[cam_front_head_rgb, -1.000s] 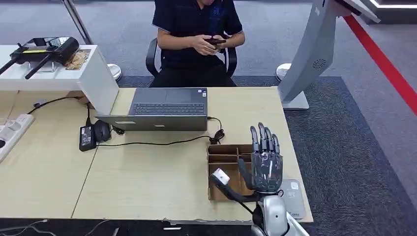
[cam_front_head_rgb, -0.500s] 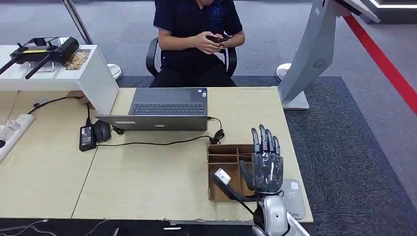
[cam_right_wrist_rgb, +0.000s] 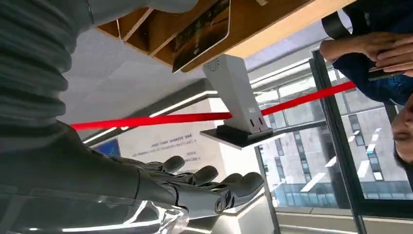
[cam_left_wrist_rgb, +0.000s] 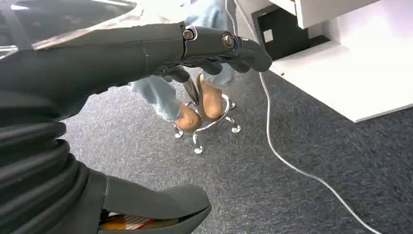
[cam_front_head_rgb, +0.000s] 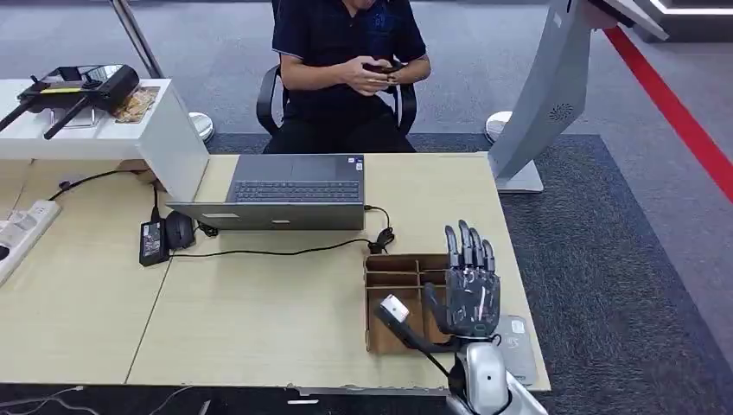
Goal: Pass the card to the sensor for recognition and then transmit it.
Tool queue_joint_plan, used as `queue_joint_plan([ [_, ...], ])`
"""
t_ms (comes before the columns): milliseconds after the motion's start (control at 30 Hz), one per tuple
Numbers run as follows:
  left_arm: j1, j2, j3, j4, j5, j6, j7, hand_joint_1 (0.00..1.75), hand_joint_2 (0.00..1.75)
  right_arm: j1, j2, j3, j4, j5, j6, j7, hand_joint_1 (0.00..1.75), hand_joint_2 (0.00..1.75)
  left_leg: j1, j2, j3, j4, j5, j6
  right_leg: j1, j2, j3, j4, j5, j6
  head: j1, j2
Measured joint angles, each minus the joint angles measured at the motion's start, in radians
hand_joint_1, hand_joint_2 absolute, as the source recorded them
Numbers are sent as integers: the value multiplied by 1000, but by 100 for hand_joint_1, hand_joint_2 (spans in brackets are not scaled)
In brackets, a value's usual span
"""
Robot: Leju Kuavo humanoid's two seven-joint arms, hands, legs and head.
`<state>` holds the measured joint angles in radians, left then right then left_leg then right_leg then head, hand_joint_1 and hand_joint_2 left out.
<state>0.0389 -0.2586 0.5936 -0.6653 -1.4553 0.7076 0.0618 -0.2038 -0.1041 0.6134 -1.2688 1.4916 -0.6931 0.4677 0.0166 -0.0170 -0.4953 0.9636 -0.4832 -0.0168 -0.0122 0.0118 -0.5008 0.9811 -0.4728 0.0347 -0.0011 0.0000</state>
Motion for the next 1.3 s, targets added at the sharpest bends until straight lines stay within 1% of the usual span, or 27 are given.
queue_joint_plan([
  [767,0,0,0,0,5,0,-3,0,175,-6,-8,2,19,-13,0,11,0,175,0,0,0,0,0,0,0,0,0,0,0,0,0,0],
  [833,0,0,0,0,5,0,-6,0,175,-6,-9,3,19,-13,0,12,7,175,0,0,0,0,0,0,0,0,0,0,0,0,0,0],
  [1000,0,0,0,0,4,0,-9,0,175,-7,-10,4,23,-14,0,12,7,175,0,0,0,0,0,0,0,0,0,0,0,0,0,0],
  [1067,0,0,0,0,4,0,-10,0,175,-7,-10,5,23,-14,0,12,14,175,0,0,0,0,0,0,0,0,0,0,0,0,0,0],
  [1167,0,0,0,0,4,0,-10,0,175,-7,-10,6,23,-14,0,13,10,175,0,0,0,0,0,0,0,0,0,0,0,0,0,0],
  [1300,0,0,0,0,4,0,-10,0,175,-7,-10,8,23,-14,0,13,12,175,0,0,0,0,0,0,0,0,0,0,0,0,0,0],
])
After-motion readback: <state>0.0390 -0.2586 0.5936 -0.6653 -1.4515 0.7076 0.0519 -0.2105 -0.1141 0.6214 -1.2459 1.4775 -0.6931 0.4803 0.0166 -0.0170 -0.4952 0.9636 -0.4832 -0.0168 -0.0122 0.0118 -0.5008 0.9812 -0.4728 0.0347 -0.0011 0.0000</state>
